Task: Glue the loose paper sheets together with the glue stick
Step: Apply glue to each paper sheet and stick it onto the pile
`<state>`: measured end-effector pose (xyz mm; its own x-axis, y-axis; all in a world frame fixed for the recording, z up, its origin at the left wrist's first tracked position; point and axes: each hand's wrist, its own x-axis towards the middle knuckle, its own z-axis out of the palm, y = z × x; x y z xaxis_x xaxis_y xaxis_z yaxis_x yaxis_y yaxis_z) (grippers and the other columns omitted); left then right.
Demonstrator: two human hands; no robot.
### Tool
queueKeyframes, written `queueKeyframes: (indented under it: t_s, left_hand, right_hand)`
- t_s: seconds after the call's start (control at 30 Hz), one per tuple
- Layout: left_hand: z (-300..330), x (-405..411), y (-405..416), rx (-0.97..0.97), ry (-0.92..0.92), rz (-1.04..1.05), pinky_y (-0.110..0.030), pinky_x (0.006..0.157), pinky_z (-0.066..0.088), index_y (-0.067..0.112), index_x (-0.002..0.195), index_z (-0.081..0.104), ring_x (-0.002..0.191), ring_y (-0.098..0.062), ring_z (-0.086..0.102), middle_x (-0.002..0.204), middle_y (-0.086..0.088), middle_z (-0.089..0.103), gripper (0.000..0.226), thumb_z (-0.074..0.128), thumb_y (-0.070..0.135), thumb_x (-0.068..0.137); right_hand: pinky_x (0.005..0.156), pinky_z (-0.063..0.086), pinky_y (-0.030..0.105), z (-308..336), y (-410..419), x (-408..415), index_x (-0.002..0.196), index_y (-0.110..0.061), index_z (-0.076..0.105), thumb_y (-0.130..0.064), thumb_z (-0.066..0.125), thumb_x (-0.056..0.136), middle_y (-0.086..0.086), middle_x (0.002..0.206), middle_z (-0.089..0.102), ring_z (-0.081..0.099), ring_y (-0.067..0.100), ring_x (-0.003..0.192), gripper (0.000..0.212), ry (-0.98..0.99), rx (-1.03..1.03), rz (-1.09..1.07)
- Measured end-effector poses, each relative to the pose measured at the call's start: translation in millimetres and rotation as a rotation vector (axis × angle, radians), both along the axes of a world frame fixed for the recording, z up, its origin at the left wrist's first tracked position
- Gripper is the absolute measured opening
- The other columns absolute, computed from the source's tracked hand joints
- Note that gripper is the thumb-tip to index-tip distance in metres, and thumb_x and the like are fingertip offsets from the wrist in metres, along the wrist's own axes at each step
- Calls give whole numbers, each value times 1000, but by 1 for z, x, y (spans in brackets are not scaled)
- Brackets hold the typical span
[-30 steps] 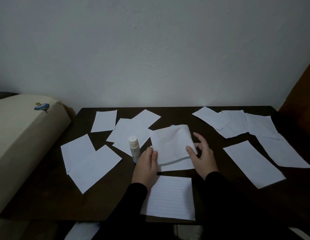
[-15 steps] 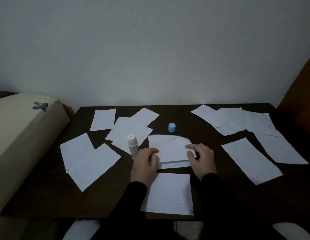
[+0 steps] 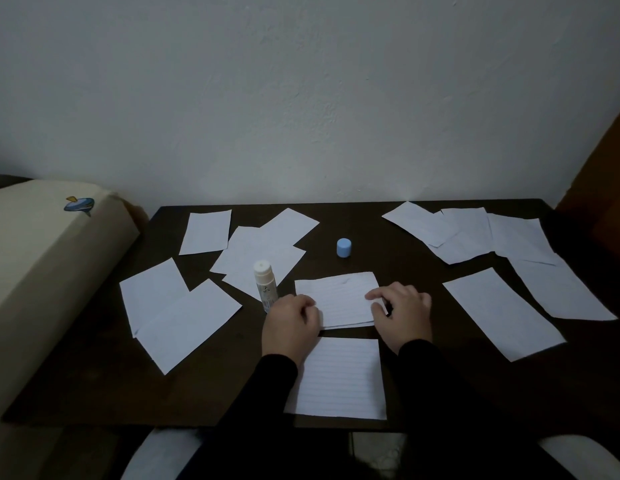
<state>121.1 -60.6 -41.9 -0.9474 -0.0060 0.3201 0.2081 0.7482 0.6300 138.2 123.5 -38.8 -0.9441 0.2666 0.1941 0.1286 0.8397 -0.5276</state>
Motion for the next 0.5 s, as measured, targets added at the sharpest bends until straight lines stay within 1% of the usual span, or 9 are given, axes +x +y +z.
queueKeyframes:
  t_s: [0.13, 0.2, 0.33, 0.43, 0.47, 0.5]
  left_hand:
    - [0, -1, 1, -74, -34, 10, -16, 73, 44, 16, 98, 76, 80, -8, 58, 88, 2, 67, 23, 56, 18, 89]
    - [1, -1, 1, -88, -48, 15, -15, 73, 42, 17, 101, 76, 81, -7, 58, 91, 3, 67, 23, 56, 19, 89]
    - [4, 1, 2, -56, -3, 5, -14, 74, 40, 15, 105, 73, 82, -6, 54, 94, 3, 64, 22, 57, 18, 89]
    - [4, 0, 1, -35, 64, -28, -3, 76, 30, 17, 111, 67, 90, -3, 49, 102, 4, 60, 22, 58, 15, 90]
    - [4, 0, 1, -35, 94, -53, -1, 77, 29, 17, 111, 66, 92, -1, 48, 104, 4, 60, 22, 58, 15, 91]
    - [4, -1, 2, -37, 116, -79, -1, 79, 32, 17, 112, 66, 94, 1, 47, 105, 5, 60, 22, 58, 15, 92]
  right_hand:
    - [95, 24, 32, 0, -3, -1, 98, -38, 60, -26, 52, 87, -15, 87, 49, 44, 7, 93, 18, -101, 105, -26]
    - [96, 25, 33, 0, -3, -2, 99, -38, 58, -30, 52, 86, -15, 91, 48, 44, 7, 97, 17, -135, 140, -32]
    - [95, 27, 31, -1, -3, -4, 102, -37, 59, -33, 54, 86, -14, 98, 44, 43, 8, 104, 18, -115, 158, -33]
    - [95, 28, 30, -3, -2, -4, 108, -36, 59, -35, 54, 87, -13, 108, 47, 42, 8, 107, 22, -67, 144, -19]
    - [95, 28, 30, -2, -2, -5, 111, -36, 58, -35, 54, 88, -12, 111, 48, 42, 8, 108, 23, -45, 136, -17]
    - [96, 28, 31, -2, -1, -5, 113, -36, 58, -34, 54, 88, -12, 113, 49, 42, 8, 109, 25, -24, 129, -19]
